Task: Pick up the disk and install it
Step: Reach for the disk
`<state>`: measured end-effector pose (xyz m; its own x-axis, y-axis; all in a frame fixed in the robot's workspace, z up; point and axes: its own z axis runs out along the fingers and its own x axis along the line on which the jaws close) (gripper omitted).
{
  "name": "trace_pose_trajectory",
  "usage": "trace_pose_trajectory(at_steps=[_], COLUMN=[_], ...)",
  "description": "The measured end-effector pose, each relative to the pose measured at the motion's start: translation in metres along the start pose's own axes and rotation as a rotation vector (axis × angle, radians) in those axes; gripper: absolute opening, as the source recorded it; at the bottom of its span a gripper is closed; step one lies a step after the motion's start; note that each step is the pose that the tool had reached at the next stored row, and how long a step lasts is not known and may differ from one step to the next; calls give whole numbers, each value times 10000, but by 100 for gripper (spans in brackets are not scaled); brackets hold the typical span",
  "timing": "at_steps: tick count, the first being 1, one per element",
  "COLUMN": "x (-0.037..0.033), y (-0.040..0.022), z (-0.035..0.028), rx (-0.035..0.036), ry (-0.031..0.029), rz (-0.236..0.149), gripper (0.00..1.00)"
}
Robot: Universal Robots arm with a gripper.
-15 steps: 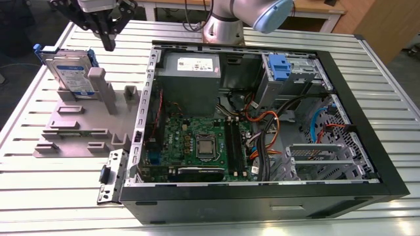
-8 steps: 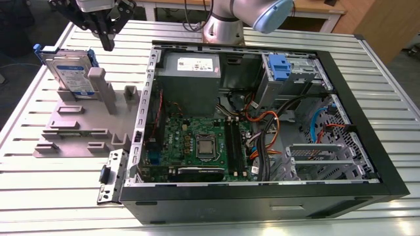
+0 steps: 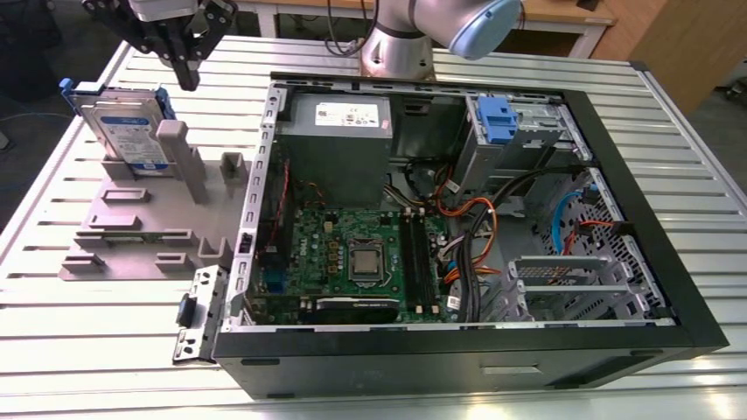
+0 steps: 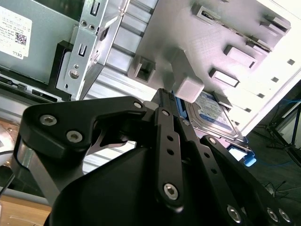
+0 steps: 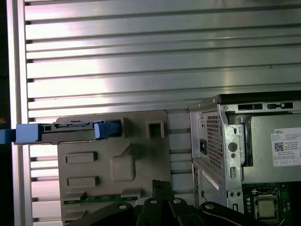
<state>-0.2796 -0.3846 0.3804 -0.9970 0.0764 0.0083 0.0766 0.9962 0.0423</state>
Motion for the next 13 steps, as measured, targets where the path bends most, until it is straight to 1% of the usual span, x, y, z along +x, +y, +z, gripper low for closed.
trace_pose_trajectory(at_steps=[8, 10, 13], x=[23, 51, 56], y=[-2, -4, -4], z=[1, 4, 4], rx=[0, 0, 0], ry=[-1, 6, 6], rz=[-1, 0, 0], gripper=[11, 11, 11])
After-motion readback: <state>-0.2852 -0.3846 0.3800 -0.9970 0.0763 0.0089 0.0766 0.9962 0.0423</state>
